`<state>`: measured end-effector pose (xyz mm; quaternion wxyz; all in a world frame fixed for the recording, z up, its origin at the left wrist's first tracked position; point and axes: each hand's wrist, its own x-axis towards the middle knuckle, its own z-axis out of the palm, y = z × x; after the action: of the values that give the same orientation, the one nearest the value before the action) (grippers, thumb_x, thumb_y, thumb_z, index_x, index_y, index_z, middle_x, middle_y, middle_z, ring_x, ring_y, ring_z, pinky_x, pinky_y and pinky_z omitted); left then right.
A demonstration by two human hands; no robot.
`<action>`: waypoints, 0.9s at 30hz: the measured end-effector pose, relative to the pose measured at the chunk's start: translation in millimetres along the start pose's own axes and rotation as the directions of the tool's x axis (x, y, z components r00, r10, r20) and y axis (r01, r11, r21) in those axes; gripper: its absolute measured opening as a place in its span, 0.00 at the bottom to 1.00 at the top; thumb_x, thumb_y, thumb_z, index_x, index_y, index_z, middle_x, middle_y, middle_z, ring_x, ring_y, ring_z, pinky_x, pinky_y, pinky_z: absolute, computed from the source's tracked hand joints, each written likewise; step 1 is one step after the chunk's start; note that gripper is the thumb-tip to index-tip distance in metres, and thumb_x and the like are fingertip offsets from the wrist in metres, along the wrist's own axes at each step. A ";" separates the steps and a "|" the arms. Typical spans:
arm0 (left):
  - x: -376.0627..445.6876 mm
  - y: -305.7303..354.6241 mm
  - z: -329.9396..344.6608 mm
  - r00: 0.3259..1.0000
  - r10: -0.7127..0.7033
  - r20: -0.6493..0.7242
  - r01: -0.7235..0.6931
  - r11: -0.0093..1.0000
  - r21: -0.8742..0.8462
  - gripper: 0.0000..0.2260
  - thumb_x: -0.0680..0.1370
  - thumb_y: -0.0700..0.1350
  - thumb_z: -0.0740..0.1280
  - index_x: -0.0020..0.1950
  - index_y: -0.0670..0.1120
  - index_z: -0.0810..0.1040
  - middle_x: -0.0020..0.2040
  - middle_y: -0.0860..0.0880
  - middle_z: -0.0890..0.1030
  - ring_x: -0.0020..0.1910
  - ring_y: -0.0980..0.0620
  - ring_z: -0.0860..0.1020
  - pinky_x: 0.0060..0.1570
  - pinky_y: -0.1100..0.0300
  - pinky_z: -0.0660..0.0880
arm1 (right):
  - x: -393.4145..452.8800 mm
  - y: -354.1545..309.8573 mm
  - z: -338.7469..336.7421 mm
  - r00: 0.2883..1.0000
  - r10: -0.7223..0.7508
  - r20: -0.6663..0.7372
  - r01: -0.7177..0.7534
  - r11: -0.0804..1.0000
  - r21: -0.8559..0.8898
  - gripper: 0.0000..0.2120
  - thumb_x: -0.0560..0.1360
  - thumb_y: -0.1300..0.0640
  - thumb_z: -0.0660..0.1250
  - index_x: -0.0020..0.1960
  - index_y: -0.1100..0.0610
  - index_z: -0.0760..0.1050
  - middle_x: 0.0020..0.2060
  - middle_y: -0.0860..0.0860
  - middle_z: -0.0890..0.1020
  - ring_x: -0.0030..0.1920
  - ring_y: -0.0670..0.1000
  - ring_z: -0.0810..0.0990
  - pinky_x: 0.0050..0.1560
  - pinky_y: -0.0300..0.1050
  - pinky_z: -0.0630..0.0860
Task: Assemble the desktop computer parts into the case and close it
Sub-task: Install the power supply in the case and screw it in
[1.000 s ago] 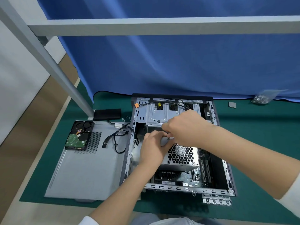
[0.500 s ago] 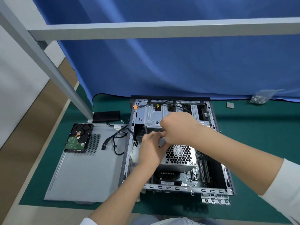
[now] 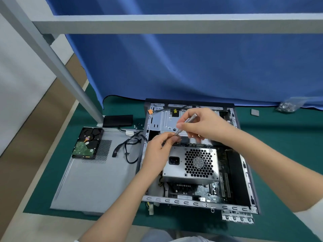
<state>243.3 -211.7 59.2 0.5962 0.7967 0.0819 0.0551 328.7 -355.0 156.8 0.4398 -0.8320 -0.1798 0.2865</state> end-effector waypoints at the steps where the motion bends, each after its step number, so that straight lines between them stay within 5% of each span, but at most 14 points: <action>1: 1.6 0.7 -4.1 1.000 0.005 -0.007 -0.005 1.000 -0.008 0.11 0.79 0.46 0.65 0.45 0.64 0.78 0.47 0.55 0.83 0.51 0.58 0.79 0.53 0.61 0.74 | 3.9 1.9 5.0 0.999 -0.012 0.033 0.009 0.995 0.095 0.08 0.75 0.53 0.69 0.44 0.57 0.77 0.25 0.49 0.79 0.21 0.48 0.72 0.23 0.38 0.69; 5: 11.6 -7.7 -22.9 0.998 0.054 0.032 -0.058 0.988 0.144 0.12 0.79 0.46 0.64 0.43 0.64 0.76 0.41 0.60 0.79 0.45 0.58 0.76 0.44 0.65 0.70 | 24.8 13.4 28.9 0.978 -0.065 0.200 0.019 0.974 0.227 0.13 0.79 0.51 0.63 0.43 0.60 0.76 0.26 0.52 0.77 0.22 0.48 0.73 0.23 0.36 0.69; 8: 26.3 -27.6 -39.3 1.000 -0.023 0.017 0.017 0.963 0.270 0.08 0.78 0.48 0.66 0.57 0.54 0.76 0.53 0.58 0.78 0.56 0.55 0.74 0.54 0.60 0.70 | 49.3 25.3 41.9 0.983 -0.017 0.181 -0.040 0.950 0.309 0.15 0.80 0.49 0.60 0.50 0.61 0.77 0.30 0.54 0.79 0.26 0.51 0.76 0.27 0.39 0.73; 11: 42.9 -53.9 -59.3 0.985 -0.149 -0.090 0.169 0.939 0.298 0.15 0.78 0.45 0.67 0.65 0.49 0.73 0.59 0.53 0.77 0.59 0.55 0.74 0.62 0.56 0.71 | 77.7 46.0 45.0 0.999 0.044 -0.001 -0.044 0.999 -0.004 0.11 0.82 0.54 0.57 0.54 0.60 0.73 0.32 0.49 0.80 0.26 0.47 0.77 0.26 0.33 0.72; 14: 62.2 -82.0 -78.1 0.959 -0.250 -0.132 0.281 0.895 0.347 0.13 0.79 0.41 0.64 0.63 0.46 0.74 0.59 0.49 0.78 0.54 0.54 0.77 0.57 0.58 0.74 | 105.2 68.0 41.2 0.991 0.113 -0.075 -0.132 0.927 -0.350 0.04 0.79 0.65 0.60 0.51 0.58 0.71 0.33 0.40 0.72 0.34 0.44 0.74 0.25 0.34 0.65; 17: 87.1 -106.2 -91.2 0.938 -0.306 -0.164 0.347 0.853 0.390 0.11 0.79 0.40 0.63 0.61 0.44 0.76 0.58 0.48 0.79 0.52 0.52 0.77 0.53 0.60 0.73 | 128.6 74.4 37.4 0.979 0.192 -0.067 -0.201 0.872 -0.446 0.08 0.77 0.59 0.68 0.43 0.55 0.69 0.30 0.40 0.71 0.40 0.48 0.73 0.30 0.39 0.64; 21: 123.4 -130.0 -94.7 0.922 -0.352 -0.160 0.383 0.781 0.493 0.11 0.80 0.39 0.61 0.60 0.42 0.77 0.58 0.45 0.79 0.56 0.49 0.77 0.54 0.60 0.72 | 153.1 70.5 32.9 0.926 0.377 -0.005 -0.339 0.828 -0.445 0.15 0.74 0.58 0.71 0.31 0.54 0.71 0.24 0.46 0.75 0.29 0.48 0.79 0.26 0.37 0.71; 27: 162.2 -153.2 -84.6 0.910 -0.378 -0.169 0.378 0.592 0.711 0.11 0.79 0.42 0.64 0.61 0.44 0.77 0.60 0.40 0.75 0.60 0.42 0.73 0.60 0.51 0.71 | 165.8 64.9 32.6 0.857 0.516 0.021 -0.491 0.827 -0.275 0.09 0.76 0.65 0.68 0.38 0.60 0.72 0.17 0.48 0.76 0.19 0.46 0.75 0.23 0.40 0.76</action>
<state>376.7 -58.0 -65.4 0.2260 0.9312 0.2640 -0.1096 438.9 -278.7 35.1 0.2266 -0.8857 -0.0106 0.4051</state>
